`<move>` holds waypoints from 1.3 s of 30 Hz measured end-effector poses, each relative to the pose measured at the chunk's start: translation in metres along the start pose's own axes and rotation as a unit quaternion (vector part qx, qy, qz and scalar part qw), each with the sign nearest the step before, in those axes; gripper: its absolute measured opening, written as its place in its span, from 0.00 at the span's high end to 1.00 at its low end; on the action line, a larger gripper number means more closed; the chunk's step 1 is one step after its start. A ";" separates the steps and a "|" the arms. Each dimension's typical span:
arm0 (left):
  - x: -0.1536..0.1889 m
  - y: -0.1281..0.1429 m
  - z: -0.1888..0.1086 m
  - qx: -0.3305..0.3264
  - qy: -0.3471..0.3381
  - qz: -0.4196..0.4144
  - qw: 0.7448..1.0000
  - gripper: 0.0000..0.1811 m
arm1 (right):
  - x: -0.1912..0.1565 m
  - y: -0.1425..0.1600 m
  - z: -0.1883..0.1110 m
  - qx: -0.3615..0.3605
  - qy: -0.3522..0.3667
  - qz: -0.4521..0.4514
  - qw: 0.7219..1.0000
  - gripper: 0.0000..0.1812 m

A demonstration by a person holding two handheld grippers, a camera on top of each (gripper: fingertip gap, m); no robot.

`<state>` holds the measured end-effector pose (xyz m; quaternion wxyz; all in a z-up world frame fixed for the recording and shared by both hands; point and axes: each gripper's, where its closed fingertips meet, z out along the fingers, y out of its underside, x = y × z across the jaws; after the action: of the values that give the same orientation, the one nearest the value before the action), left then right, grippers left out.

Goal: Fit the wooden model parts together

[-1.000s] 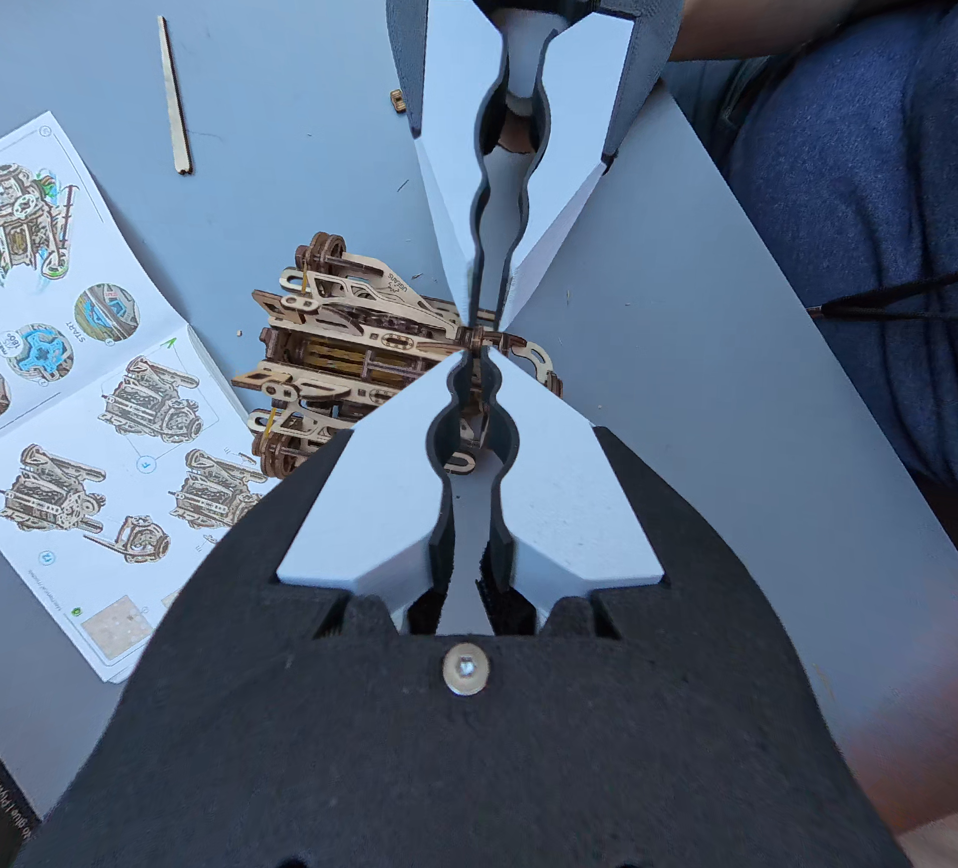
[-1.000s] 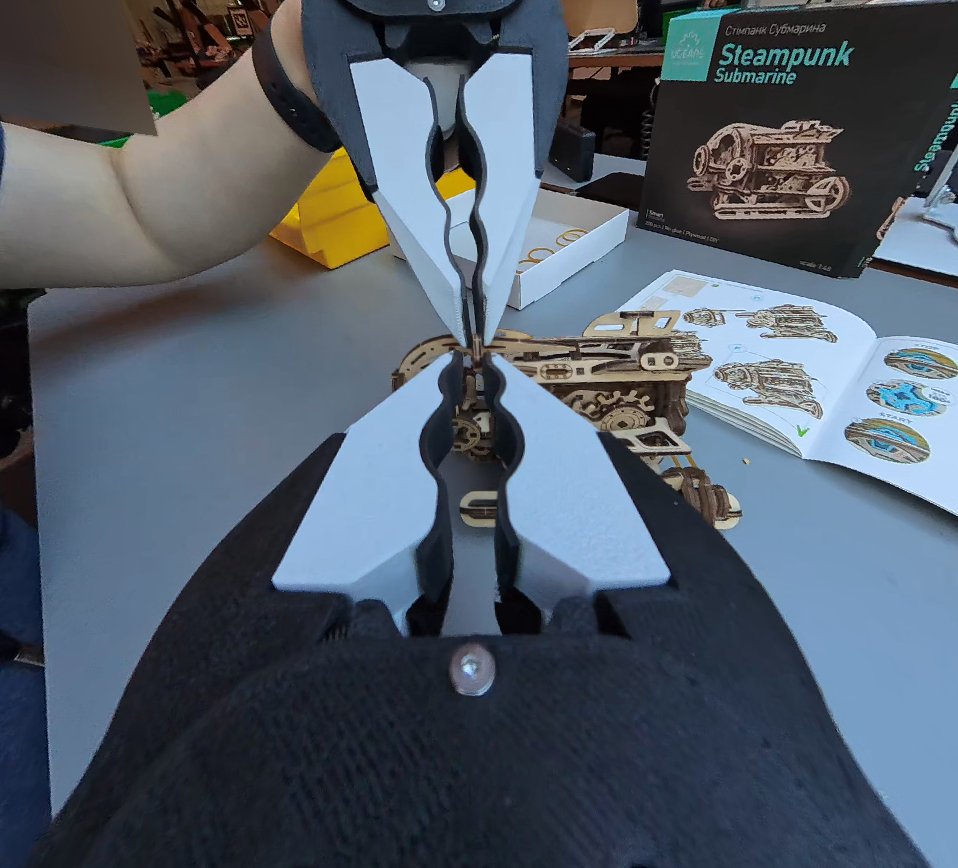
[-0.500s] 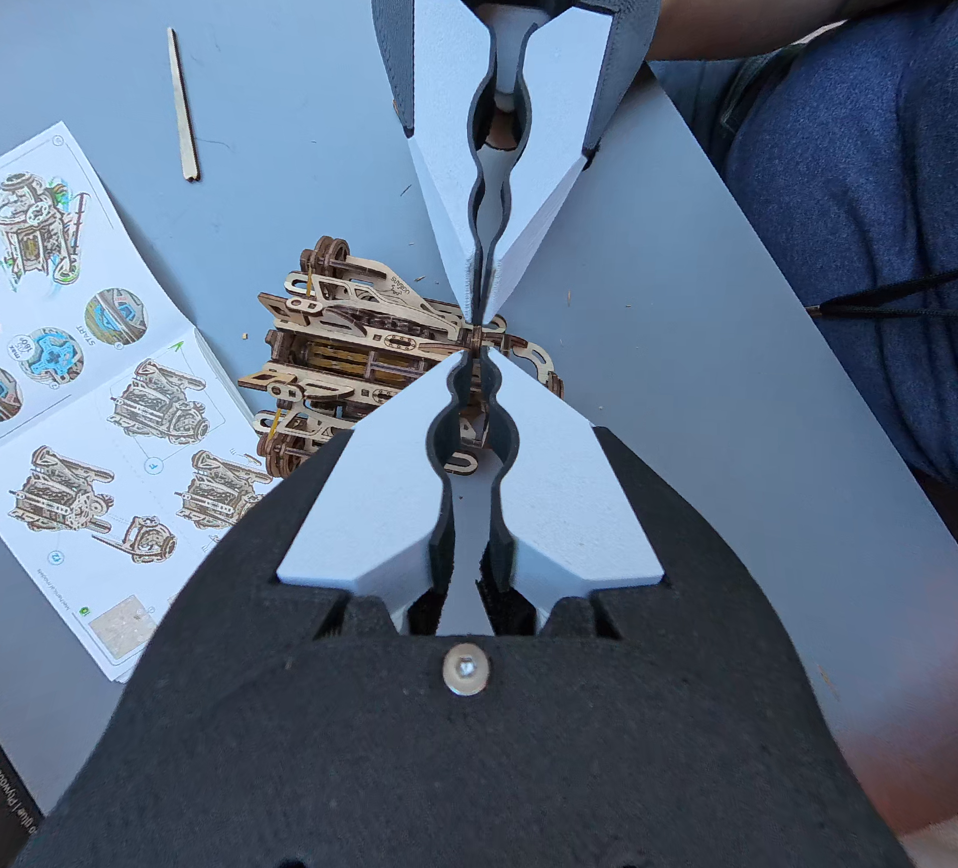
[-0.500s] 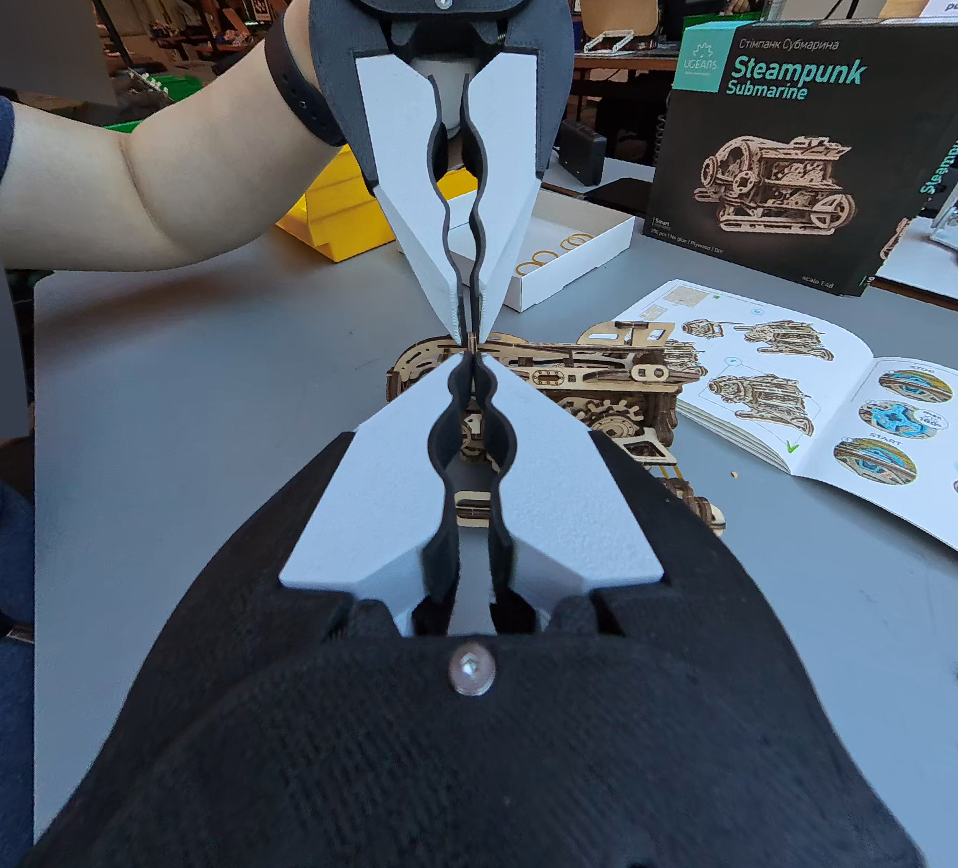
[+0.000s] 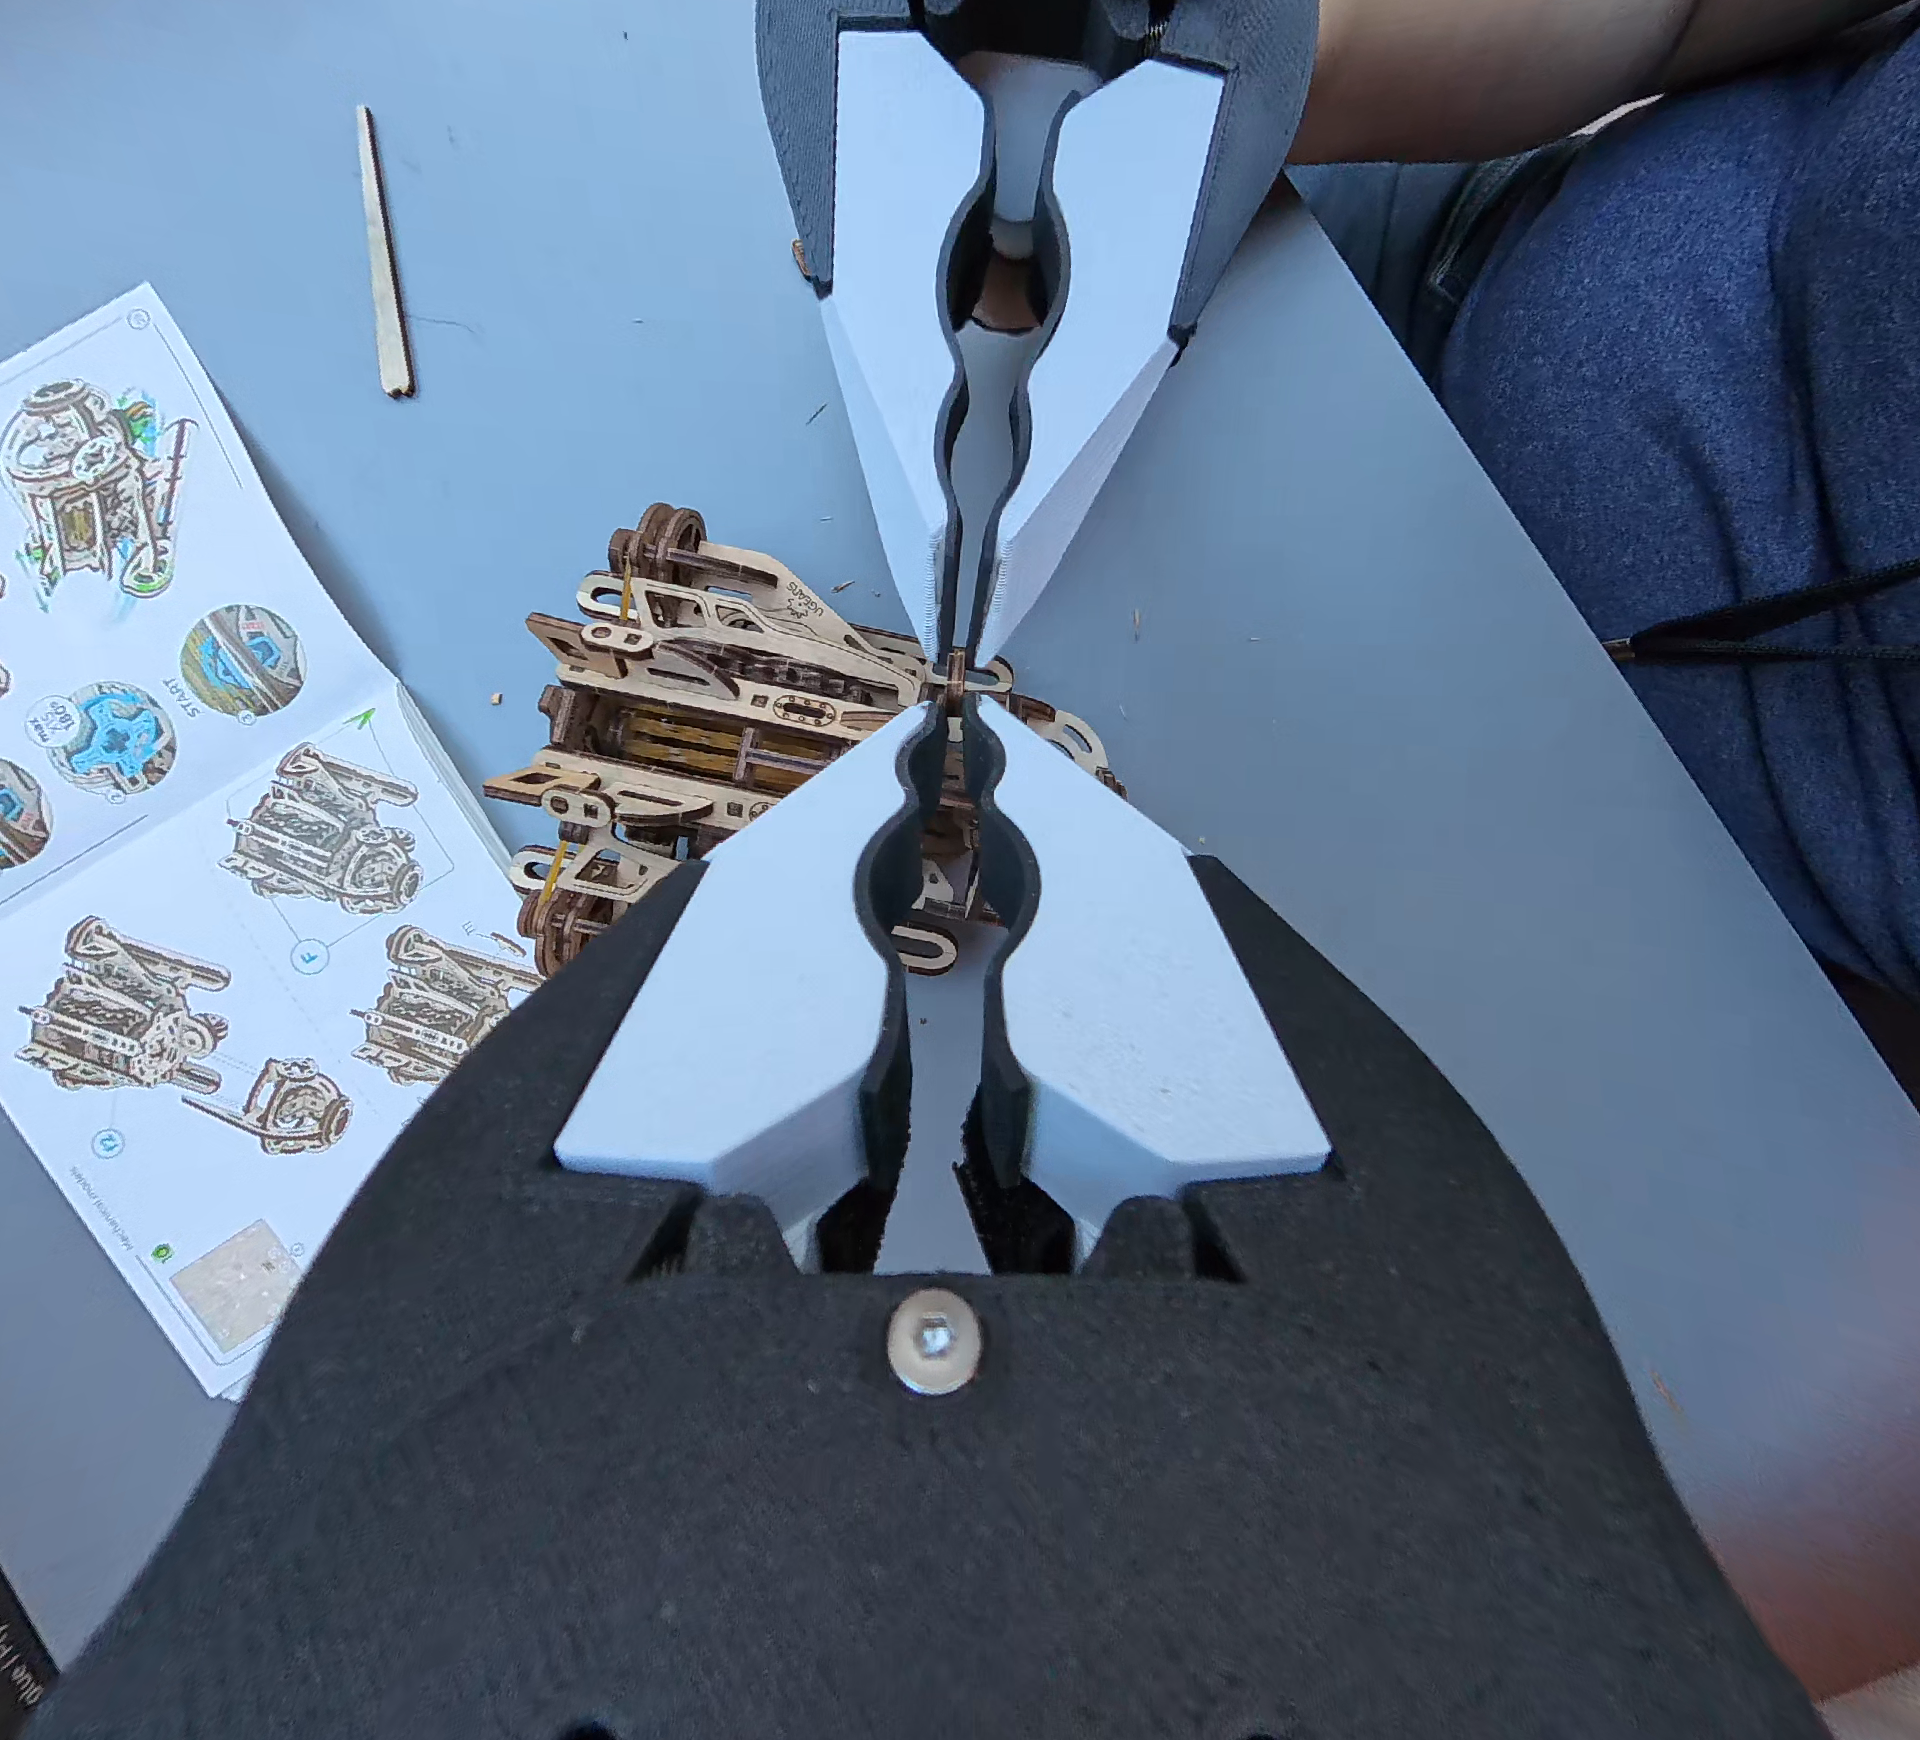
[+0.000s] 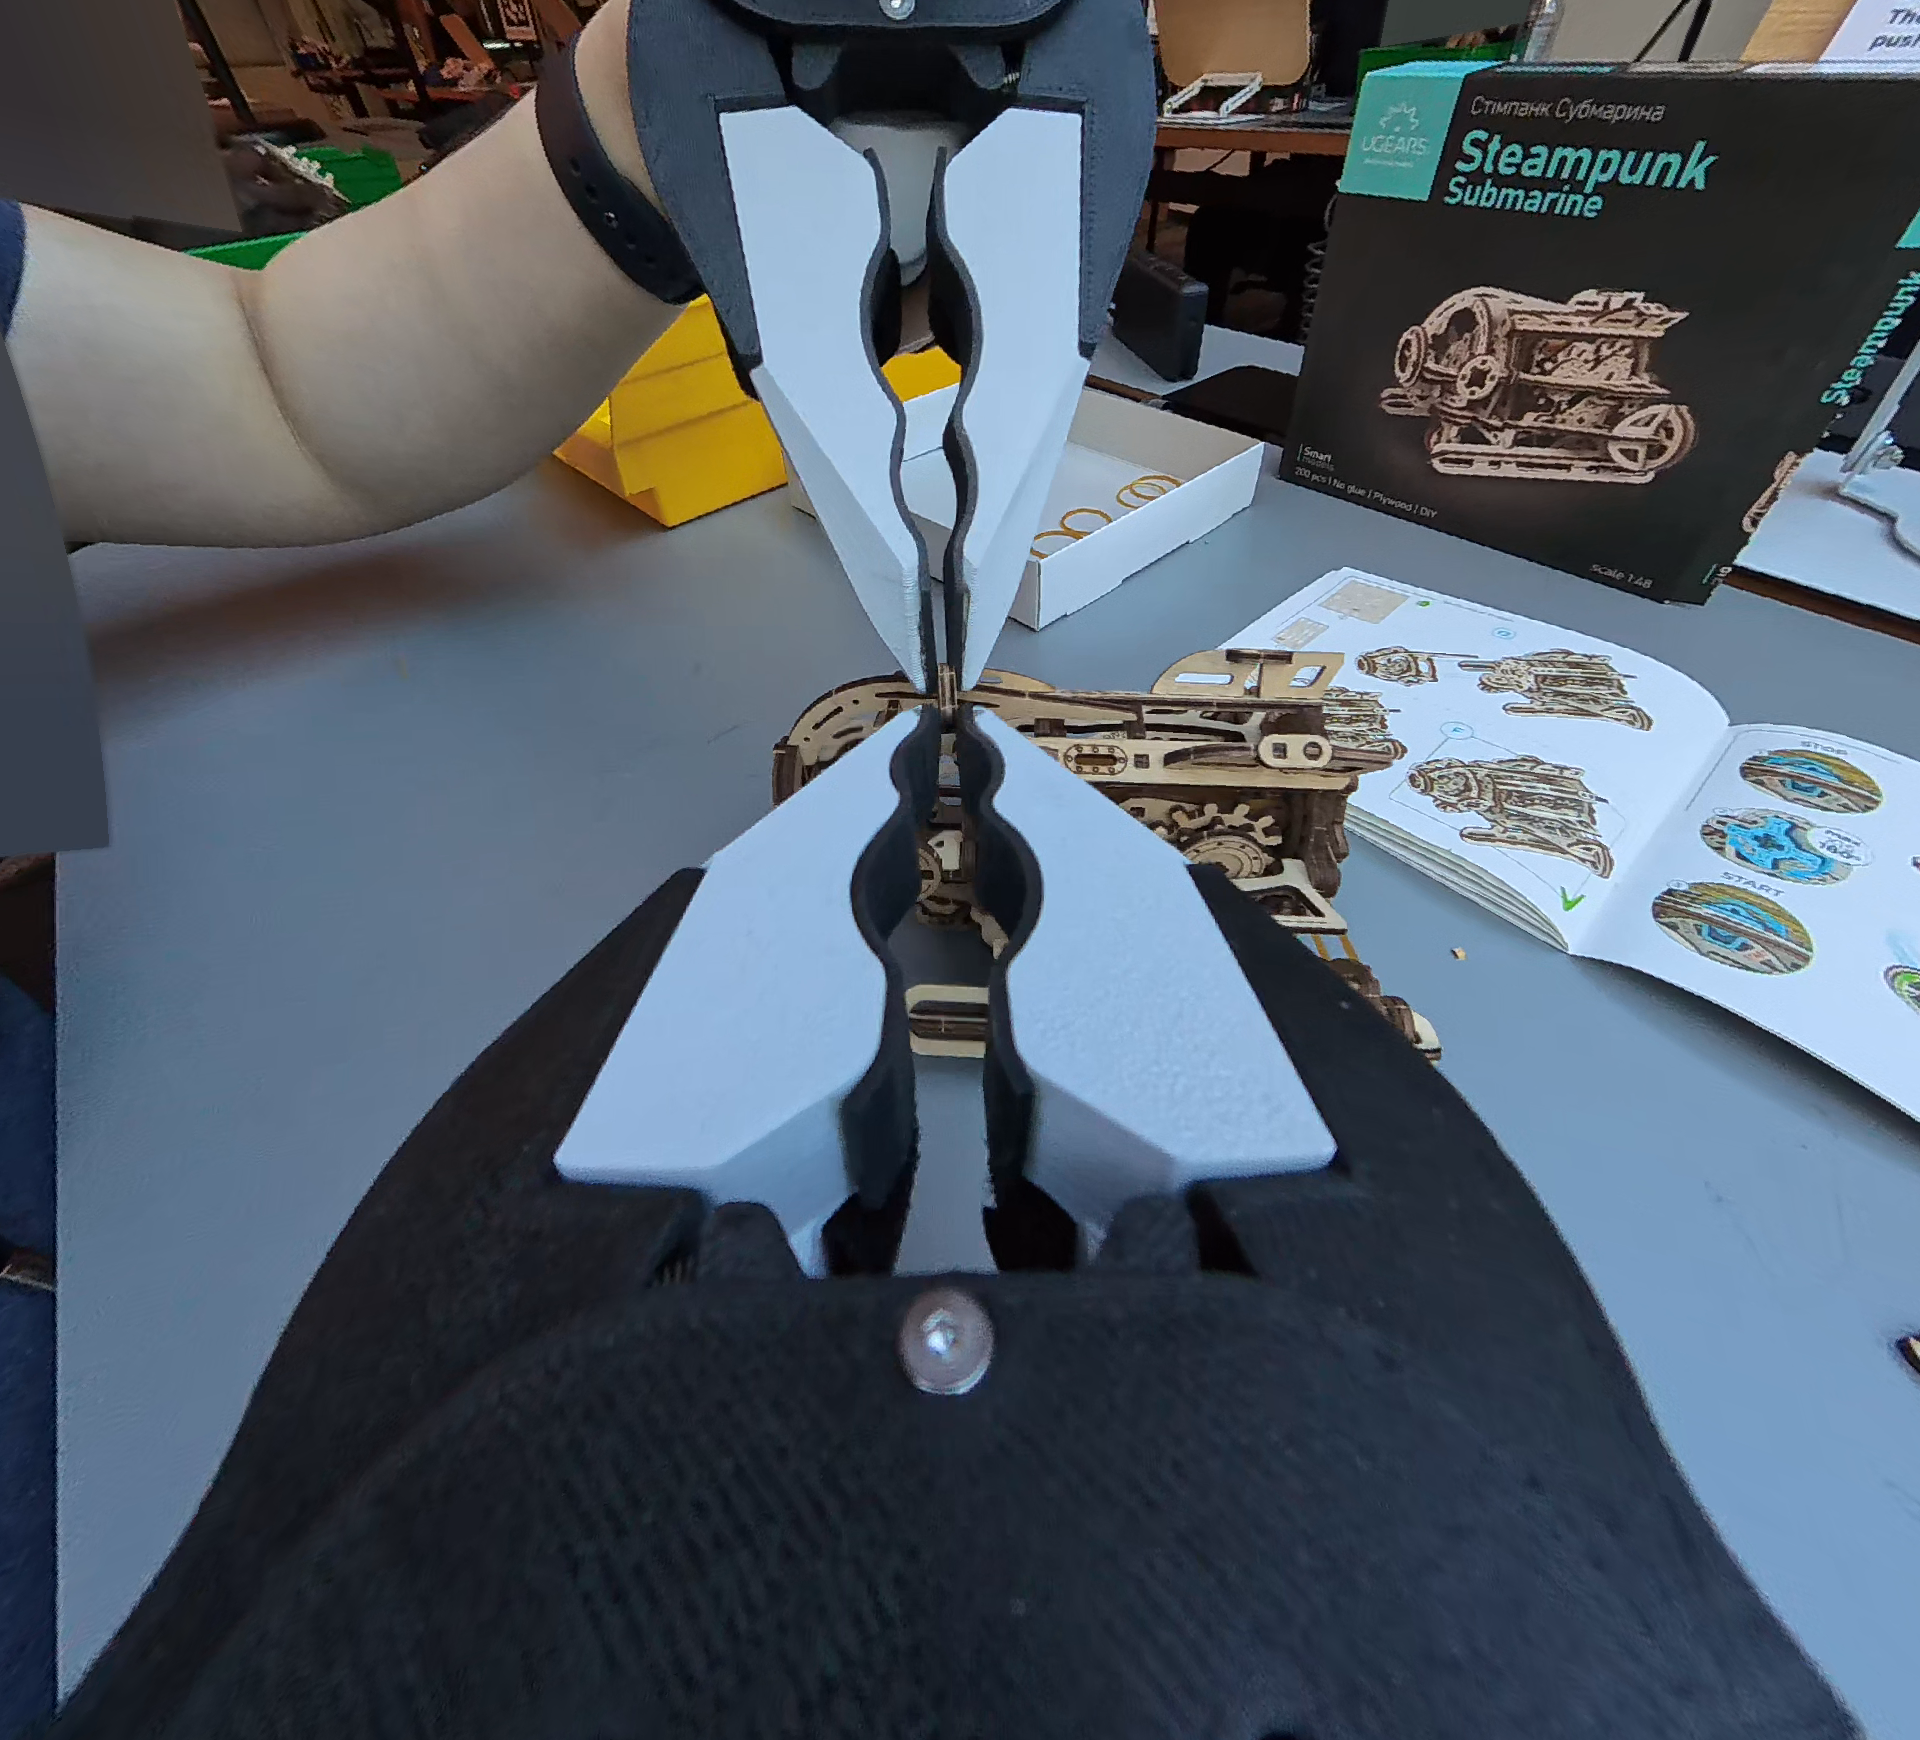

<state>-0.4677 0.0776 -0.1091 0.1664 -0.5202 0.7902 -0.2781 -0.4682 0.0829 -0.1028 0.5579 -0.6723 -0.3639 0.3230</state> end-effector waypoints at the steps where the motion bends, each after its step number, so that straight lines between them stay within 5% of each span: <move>1: 0.000 0.000 0.000 0.002 0.001 -0.001 1.000 1.00 | 0.000 -0.001 0.000 0.004 -0.001 0.004 1.000 1.00; 5: 0.002 0.000 0.001 0.002 0.008 0.001 1.000 1.00 | -0.003 0.002 0.000 0.002 -0.020 0.032 0.999 0.99; 12: -0.013 -0.018 -0.025 0.069 -0.029 -0.020 0.997 0.84 | -0.003 0.019 0.006 -0.038 -0.026 0.055 0.997 0.99; 27: -0.020 0.008 0.000 -0.067 -0.019 0.011 0.997 0.85 | 0.000 0.023 0.013 -0.043 -0.008 0.085 0.995 1.00; 39: -0.013 0.003 0.007 -0.096 -0.008 0.113 0.989 0.80 | 0.001 0.023 0.013 -0.044 0.001 0.089 0.995 1.00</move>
<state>-0.4608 0.0883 -0.1166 0.1524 -0.4431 0.8658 -0.1757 -0.4752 0.0880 -0.1271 0.4973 -0.7260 -0.3163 0.3544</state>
